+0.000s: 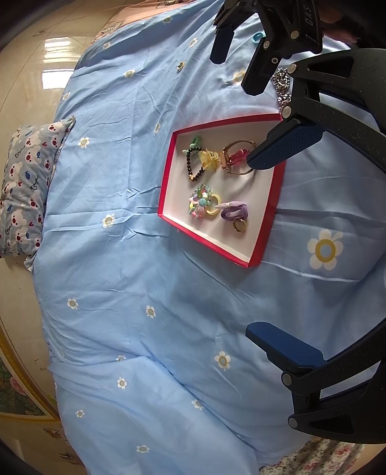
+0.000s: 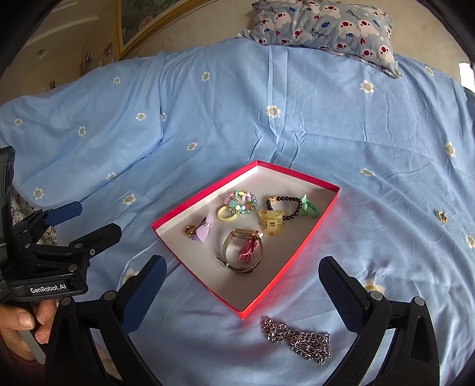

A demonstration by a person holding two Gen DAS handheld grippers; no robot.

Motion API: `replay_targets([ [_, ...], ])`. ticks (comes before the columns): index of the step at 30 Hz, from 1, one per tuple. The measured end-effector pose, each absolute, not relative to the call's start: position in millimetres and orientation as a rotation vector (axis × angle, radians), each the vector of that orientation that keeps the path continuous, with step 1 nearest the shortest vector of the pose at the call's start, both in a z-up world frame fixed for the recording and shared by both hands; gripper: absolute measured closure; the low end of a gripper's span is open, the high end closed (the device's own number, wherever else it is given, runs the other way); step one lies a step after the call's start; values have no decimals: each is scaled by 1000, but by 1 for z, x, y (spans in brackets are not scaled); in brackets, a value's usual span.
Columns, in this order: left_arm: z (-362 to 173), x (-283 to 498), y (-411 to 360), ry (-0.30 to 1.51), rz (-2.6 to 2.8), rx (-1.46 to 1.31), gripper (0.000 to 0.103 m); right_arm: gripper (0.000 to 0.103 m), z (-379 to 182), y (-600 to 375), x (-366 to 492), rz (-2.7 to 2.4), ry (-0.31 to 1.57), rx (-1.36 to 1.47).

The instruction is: Organize jewelry

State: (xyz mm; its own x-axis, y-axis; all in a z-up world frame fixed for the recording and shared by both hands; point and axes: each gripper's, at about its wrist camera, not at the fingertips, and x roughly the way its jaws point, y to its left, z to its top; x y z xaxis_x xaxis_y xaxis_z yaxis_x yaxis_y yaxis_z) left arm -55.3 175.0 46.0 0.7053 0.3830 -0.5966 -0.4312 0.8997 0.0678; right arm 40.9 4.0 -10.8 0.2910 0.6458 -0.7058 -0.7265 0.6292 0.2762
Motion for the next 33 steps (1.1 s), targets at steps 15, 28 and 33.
replay_targets([
  [15, 45, -54, 173, 645, 451, -79, 0, 0, -12, 3, 42, 917, 888, -105],
  [28, 44, -54, 173, 644, 450, -79, 0, 0, -12, 2, 42, 917, 889, -104],
  [33, 44, -54, 172, 645, 450, -78, 0, 0, -12, 2, 43, 918, 890, -104],
])
